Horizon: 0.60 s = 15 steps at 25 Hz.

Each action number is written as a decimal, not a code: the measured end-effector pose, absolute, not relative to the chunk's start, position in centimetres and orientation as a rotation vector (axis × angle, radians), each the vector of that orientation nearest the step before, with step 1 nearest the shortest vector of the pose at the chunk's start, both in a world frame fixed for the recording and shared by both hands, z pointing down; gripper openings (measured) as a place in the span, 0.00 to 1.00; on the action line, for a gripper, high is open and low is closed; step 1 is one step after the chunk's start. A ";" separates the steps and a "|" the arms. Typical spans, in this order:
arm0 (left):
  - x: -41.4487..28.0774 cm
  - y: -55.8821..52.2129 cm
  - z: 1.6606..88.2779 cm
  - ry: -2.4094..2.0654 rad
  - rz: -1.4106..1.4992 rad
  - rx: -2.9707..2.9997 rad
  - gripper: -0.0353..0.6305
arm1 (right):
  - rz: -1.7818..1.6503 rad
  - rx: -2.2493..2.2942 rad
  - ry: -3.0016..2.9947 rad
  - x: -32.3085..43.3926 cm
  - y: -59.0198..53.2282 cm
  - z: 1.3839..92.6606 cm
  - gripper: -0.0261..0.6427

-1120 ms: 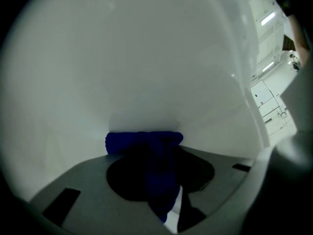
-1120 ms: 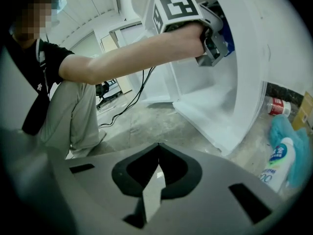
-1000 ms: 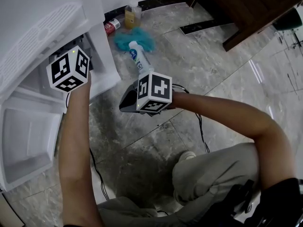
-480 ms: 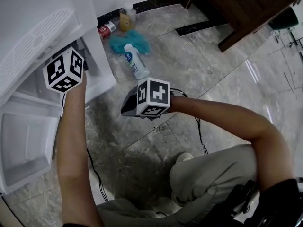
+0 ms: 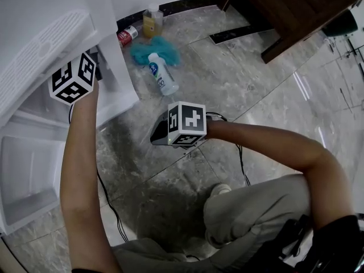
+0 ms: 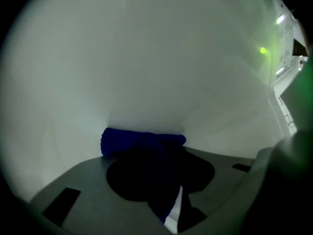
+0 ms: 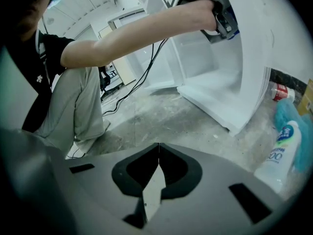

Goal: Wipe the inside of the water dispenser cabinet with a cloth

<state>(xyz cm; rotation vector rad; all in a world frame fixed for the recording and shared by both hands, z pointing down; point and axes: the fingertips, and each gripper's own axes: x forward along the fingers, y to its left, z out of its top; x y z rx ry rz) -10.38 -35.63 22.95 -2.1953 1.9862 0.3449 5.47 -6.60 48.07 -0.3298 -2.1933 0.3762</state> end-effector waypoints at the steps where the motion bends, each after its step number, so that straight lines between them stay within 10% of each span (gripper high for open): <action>1: -10.3 -35.4 23.1 1.982 0.328 -2.208 0.25 | 0.375 -0.320 -2.196 5.5 -6.7 48.0 0.04; 15: -6.1 -22.5 29.3 1.466 -0.316 -2.505 0.25 | 0.312 -0.223 -2.204 0.3 -8.6 46.5 0.04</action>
